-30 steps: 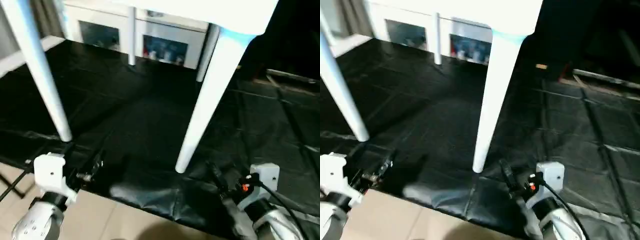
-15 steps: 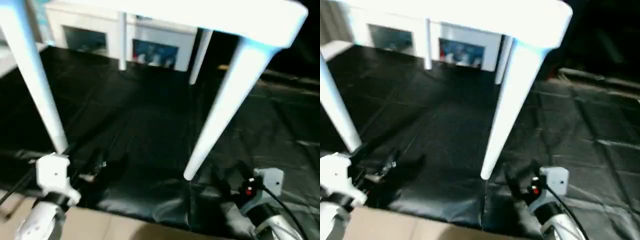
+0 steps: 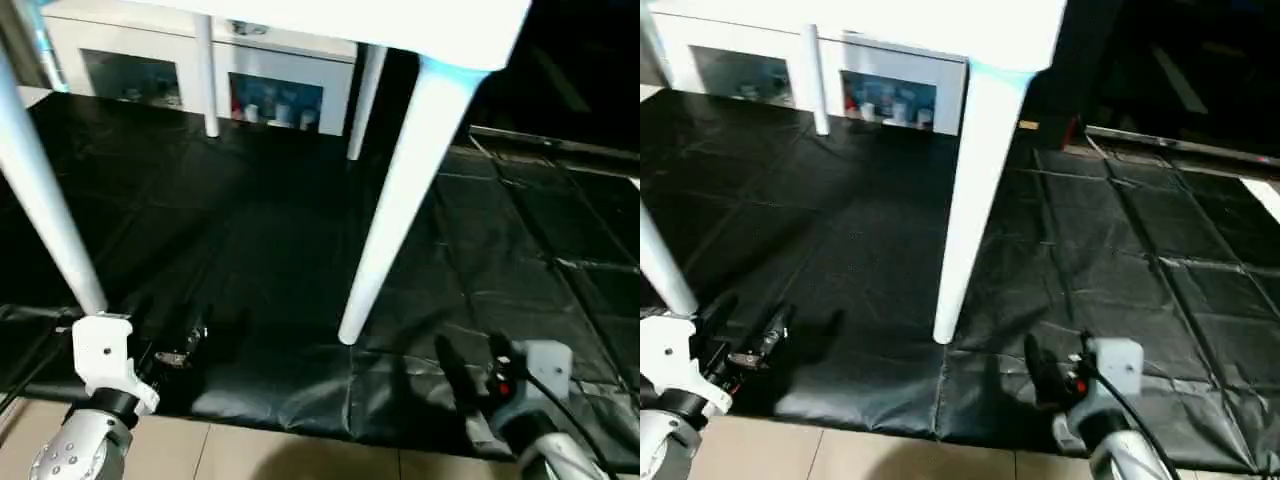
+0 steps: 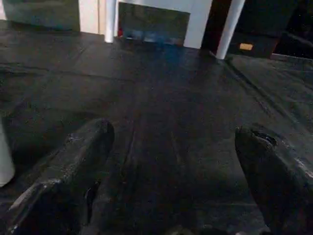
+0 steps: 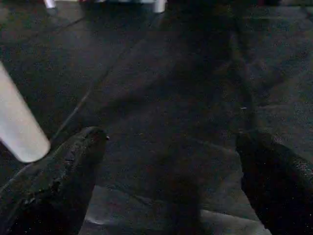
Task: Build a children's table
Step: Flip table
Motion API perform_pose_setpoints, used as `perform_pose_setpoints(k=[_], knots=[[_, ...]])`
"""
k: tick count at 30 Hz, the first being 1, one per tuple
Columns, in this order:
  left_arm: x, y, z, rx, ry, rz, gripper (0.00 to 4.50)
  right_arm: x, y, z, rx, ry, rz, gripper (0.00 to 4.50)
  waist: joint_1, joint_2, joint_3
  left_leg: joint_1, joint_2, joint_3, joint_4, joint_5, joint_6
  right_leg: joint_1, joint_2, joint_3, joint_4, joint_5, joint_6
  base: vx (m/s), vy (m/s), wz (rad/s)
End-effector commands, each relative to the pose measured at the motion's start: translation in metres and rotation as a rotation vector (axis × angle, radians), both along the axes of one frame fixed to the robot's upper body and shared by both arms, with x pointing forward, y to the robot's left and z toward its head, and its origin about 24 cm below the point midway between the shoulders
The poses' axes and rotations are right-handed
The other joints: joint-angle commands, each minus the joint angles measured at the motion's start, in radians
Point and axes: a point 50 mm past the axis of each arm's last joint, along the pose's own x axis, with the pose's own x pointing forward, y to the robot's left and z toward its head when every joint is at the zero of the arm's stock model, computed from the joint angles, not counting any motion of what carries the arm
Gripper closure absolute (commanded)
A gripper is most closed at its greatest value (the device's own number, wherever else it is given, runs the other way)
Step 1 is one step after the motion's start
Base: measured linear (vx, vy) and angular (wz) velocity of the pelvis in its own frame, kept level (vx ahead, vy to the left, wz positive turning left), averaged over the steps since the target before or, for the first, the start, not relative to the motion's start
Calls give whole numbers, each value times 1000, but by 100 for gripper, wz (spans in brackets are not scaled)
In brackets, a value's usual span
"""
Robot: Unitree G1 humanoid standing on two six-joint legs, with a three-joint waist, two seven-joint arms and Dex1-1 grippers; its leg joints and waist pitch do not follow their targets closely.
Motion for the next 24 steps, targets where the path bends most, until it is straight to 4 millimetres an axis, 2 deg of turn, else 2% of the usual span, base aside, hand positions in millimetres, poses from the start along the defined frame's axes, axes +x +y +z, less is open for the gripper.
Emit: perform_pose_setpoints(k=[1, 4, 7, 14, 24], knots=[[1, 0, 1, 5, -2, -2, 3, 0, -3, -1, -4, 12, -1, 0, -1, 20, -17, -6, 48, -8, -90, -191, -8, 17, -66, 49, -87, -71, -76, 0, 0, 0], [1, 0, 1, 5, -2, -2, 3, 0, -3, -1, -4, 12, -1, 0, -3, 19, -20, -5, 46, -6, -87, -170, -2, 22, -65, 48, -79, 29, -85, 0, 0, 0], [1, 0, 1, 5, -2, -2, 3, 0, -3, -1, -4, 12, -1, 0, -4, 19, -20, -4, 45, -5, -84, -168, 3, 24, -66, 49, -78, 56, -87, 0, 0, 0], [1, 0, 1, 5, -2, -2, 3, 0, -3, -1, -4, 12, -1, 0, -3, 19, -15, -1, 47, -3, -89, -226, 1, 19, -68, 52, -87, -55, -83, 0, 0, 0], [1, 0, 1, 5, -2, -2, 3, 0, -3, -1, -4, 12, -1, 0, -3, 18, -15, -3, 47, -4, -90, -236, -4, 17, -69, 53, -90, -96, -75, 0, 0, 0]])
